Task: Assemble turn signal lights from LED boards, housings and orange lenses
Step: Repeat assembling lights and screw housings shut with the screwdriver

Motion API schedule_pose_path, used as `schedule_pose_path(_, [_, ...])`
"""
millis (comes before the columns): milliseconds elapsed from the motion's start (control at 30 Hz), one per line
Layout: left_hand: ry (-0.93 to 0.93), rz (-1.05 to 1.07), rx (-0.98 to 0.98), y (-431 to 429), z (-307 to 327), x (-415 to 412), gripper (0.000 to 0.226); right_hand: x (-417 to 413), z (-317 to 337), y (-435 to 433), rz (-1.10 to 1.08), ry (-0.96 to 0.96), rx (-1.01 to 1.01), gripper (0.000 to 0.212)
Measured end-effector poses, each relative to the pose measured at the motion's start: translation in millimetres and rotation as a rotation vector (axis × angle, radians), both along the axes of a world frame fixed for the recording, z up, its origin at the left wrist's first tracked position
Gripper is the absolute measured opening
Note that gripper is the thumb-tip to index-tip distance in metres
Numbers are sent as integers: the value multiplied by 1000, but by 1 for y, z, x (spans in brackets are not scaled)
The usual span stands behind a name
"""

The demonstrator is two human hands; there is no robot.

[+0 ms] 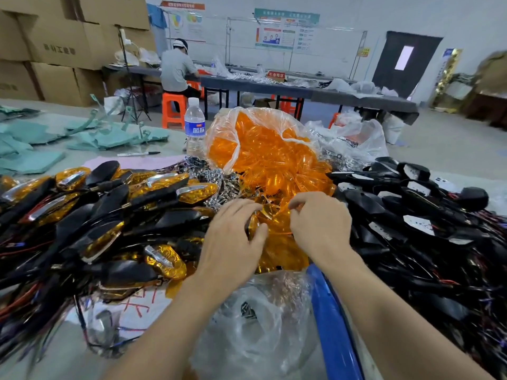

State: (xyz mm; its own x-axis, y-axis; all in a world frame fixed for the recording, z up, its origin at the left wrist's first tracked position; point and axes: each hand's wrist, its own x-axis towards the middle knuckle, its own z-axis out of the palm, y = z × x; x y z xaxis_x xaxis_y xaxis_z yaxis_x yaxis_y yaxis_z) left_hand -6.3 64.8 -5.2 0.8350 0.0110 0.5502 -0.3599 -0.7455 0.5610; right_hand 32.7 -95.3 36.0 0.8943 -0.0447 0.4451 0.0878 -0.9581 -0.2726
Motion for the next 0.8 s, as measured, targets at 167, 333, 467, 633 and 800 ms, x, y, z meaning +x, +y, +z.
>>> schedule_pose_path(167, [236, -227, -353, -6, -2, 3, 35, 0, 16, 7, 398, 231, 179, 18])
schedule_pose_path(333, [285, 16, -599, 5, -9, 11, 35, 26, 10, 24, 428, 265, 511, 14])
schedule_pose_path(467, [302, 75, -688, 9, -8, 13, 29, 67, -5, 53, 328, 269, 288, 26])
schedule_pose_path(633, [341, 122, -691, 11, -11, 14, 33, 93, -29, 79, 249, 301, 90, 14])
schedule_pose_path(800, [347, 89, -665, 12, -11, 12, 52, 92, -25, 68, 189, 232, 194, 31])
